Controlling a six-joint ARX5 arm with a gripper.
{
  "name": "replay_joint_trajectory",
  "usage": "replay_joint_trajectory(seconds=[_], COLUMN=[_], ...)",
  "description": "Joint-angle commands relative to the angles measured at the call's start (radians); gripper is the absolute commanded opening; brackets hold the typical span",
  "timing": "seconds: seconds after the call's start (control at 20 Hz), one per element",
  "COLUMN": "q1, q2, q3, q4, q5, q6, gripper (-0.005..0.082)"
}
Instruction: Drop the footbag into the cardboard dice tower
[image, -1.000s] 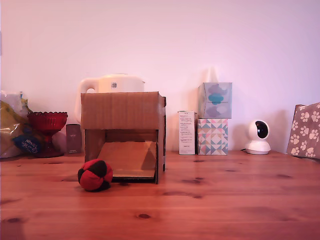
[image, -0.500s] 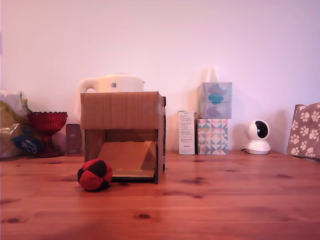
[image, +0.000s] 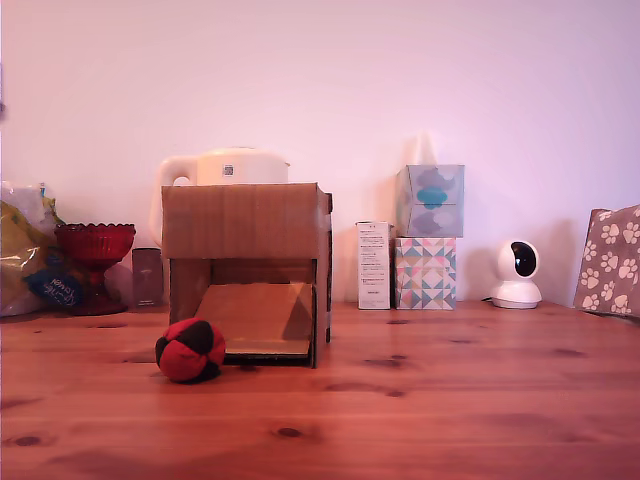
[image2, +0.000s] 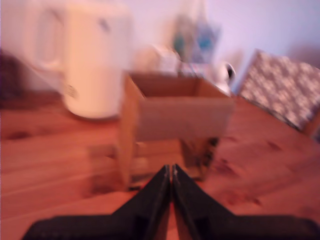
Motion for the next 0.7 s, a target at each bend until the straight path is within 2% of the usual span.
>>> replay_joint_trajectory(seconds=[0.0, 0.15, 0.3, 0.5, 0.6, 0.65], q1=[-0.047, -0.155, -0.224, -0.233, -0.233, -0.233], q2=[0.064, 0.229, 0.359, 0.47, 0.51, 0.534], q3=[0.007, 0.007, 0.007, 0.007, 0.007, 0.007], q4=[0.042, 0.109, 0.188, 0.222, 0.239, 0.262], q5=[0.005, -0.043, -0.084, -0.086, -0.106, -0.117], q6=[0.012, 0.007, -0.007, -0.006, 0.006, 0.01], gripper=[-0.0024, -0.0024, -0.0024, -0.0024, -0.0022, 0.0033])
